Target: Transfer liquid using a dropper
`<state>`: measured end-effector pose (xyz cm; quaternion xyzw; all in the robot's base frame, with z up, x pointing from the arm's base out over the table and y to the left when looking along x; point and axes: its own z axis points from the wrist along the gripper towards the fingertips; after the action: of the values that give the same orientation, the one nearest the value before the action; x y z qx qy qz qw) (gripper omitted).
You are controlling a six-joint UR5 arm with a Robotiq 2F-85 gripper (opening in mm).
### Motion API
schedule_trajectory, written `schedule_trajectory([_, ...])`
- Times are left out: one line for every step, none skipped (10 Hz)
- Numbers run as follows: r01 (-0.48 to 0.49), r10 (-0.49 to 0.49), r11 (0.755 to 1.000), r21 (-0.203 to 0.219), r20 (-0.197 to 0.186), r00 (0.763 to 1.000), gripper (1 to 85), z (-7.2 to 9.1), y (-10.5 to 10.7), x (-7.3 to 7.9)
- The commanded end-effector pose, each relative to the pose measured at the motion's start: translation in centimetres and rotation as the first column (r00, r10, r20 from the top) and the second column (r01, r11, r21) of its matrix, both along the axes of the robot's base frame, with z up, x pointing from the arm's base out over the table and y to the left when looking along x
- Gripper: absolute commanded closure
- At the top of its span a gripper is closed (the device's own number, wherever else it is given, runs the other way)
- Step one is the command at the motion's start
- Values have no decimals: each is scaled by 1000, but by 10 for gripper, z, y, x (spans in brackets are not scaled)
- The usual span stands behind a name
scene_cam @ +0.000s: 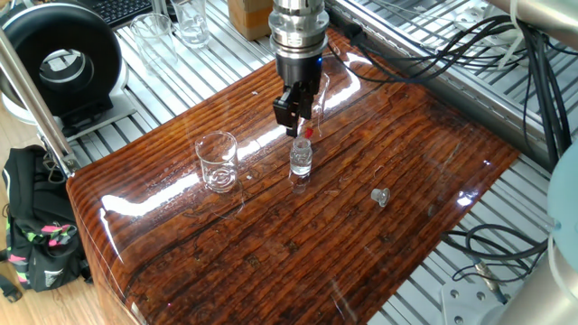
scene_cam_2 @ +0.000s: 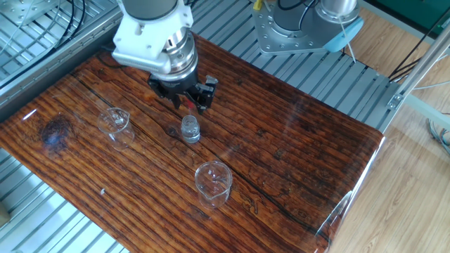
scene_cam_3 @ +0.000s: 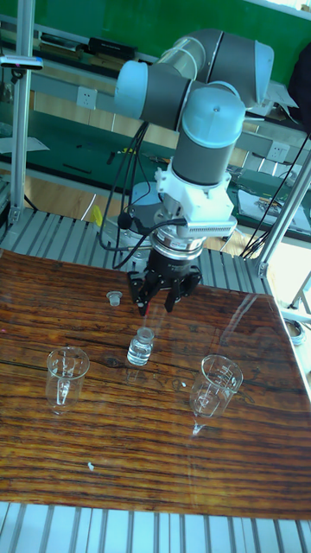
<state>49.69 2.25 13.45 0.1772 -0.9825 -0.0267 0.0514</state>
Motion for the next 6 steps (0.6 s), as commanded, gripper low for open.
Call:
schedule_trajectory([4, -4, 1000, -1, 15, 1000, 347, 0, -6, -10])
schedule_trajectory([5, -4, 1000, -13, 31, 1000, 350, -4, -10, -9])
schedule_trajectory([9, -9, 1000, -16, 35, 999, 360, -4, -11, -8])
schedule_trajectory([17, -17, 1000, -15, 37, 999, 377, -4, -11, -8])
schedule_trajectory([28, -27, 999, -18, 40, 999, 427, -3, -11, -8])
schedule_trajectory([39, -38, 999, -17, 39, 999, 447, -3, -10, -8])
